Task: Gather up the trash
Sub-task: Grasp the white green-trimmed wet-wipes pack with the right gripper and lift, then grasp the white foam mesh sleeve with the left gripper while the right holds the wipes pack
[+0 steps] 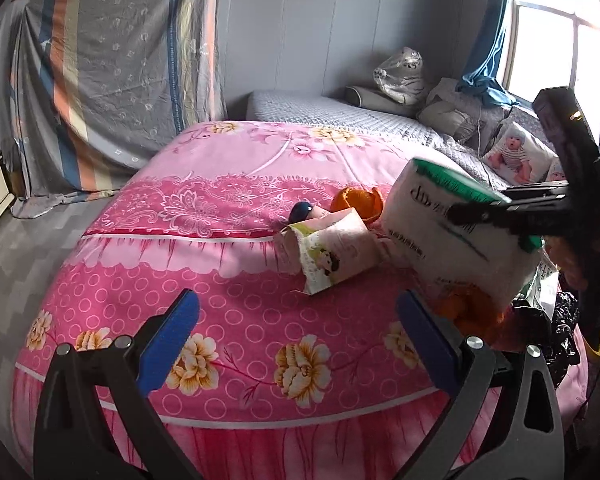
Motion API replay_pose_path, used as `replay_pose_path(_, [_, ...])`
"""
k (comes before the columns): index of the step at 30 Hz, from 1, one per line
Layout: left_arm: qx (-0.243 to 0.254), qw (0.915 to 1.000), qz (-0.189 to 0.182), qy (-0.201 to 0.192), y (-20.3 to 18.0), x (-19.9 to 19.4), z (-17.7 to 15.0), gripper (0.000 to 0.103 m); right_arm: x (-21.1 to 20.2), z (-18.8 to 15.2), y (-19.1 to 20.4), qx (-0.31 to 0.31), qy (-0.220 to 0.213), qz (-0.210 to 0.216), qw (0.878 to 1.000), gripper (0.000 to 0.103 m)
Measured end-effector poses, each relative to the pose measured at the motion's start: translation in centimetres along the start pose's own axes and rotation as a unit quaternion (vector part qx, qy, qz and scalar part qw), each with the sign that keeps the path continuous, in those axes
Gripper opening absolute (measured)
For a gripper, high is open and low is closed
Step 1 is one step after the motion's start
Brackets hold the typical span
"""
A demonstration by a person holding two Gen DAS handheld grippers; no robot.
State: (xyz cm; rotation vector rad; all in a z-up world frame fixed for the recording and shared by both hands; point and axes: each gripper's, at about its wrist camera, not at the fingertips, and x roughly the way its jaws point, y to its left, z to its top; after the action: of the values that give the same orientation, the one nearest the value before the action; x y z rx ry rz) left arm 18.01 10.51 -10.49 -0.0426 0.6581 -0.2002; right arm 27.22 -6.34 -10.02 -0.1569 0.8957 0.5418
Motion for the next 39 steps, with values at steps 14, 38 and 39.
replay_pose_path(14, [0.08, 0.9936, -0.078, -0.016, -7.6, 0.0, 2.2, 0.095, -18.2, -3.7, -5.5, 0.116, -0.214, 0.023, 0.97, 0.02])
replay_pose_path(38, [0.116, 0.9839, -0.075, 0.114, -21.8, 13.2, 6.6, 0.094, -24.5, -21.3, -8.4, 0.223, -0.248, 0.036, 0.942, 0.021])
replay_pose_path(39, [0.12, 0.9841, -0.072, 0.11, -22.0, 13.4, 6.6, 0.092, -24.6, -21.5, -8.8, 0.228, -0.249, 0.037, 0.94, 0.021])
